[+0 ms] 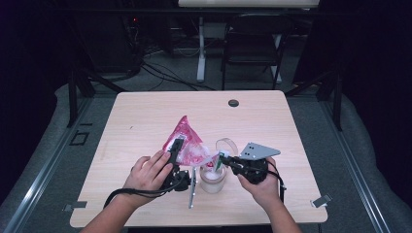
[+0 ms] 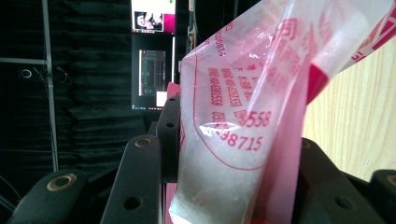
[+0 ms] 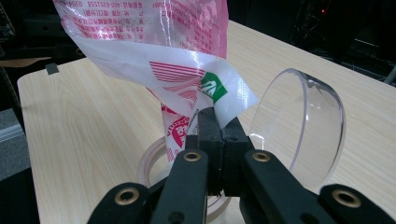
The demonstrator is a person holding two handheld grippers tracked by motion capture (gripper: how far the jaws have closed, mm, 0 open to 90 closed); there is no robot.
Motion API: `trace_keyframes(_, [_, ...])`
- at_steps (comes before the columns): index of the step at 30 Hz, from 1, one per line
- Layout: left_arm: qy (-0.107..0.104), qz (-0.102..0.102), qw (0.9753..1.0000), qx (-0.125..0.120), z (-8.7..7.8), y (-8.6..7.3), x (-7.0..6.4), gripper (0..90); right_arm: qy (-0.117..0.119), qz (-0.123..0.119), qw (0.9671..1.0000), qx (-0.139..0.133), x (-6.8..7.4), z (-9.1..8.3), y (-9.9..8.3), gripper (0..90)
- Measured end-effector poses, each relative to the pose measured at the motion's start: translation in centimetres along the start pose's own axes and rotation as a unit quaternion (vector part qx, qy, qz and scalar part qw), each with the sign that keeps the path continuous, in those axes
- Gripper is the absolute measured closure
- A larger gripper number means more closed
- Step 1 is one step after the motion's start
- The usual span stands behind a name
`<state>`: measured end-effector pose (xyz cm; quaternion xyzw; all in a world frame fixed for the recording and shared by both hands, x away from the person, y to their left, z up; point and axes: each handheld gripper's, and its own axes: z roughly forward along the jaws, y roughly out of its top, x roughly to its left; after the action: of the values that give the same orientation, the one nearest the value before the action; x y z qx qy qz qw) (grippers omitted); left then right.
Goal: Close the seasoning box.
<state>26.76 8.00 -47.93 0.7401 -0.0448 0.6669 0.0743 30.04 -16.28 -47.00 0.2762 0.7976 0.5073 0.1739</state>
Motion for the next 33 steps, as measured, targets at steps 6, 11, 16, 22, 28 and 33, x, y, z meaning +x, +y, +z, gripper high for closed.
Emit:
trace_keyframes(6, [-0.001,-0.005,1.0,0.0,0.01,0.04,0.06,64.2,0.0,-0.001,1.0,0.002,-0.01,0.02,-0.01,89.7])
trace_keyframes(11, [0.004,-0.002,1.0,-0.003,0.01,0.18,0.24,64.1,-0.001,0.0,1.0,0.002,-0.06,0.09,-0.1,89.7])
trace_keyframes(16, [0.005,-0.006,1.0,-0.002,-0.05,0.25,0.3,64.0,-0.003,0.0,1.0,0.003,-0.07,0.14,-0.13,89.7])
trace_keyframes(22, [0.008,-0.007,0.9999,-0.009,-0.08,0.31,0.25,64.0,-0.004,-0.001,1.0,0.004,-0.07,0.15,-0.14,89.7])
trace_keyframes(28, [0.012,-0.002,0.9999,-0.009,-0.14,0.38,0.42,64.0,-0.004,-0.001,1.0,0.003,-0.07,0.14,-0.13,89.8])
trace_keyframes(33, [0.011,-0.001,0.9999,-0.008,-0.19,0.51,0.43,63.8,-0.005,-0.001,1.0,0.005,-0.13,0.14,-0.16,89.8])
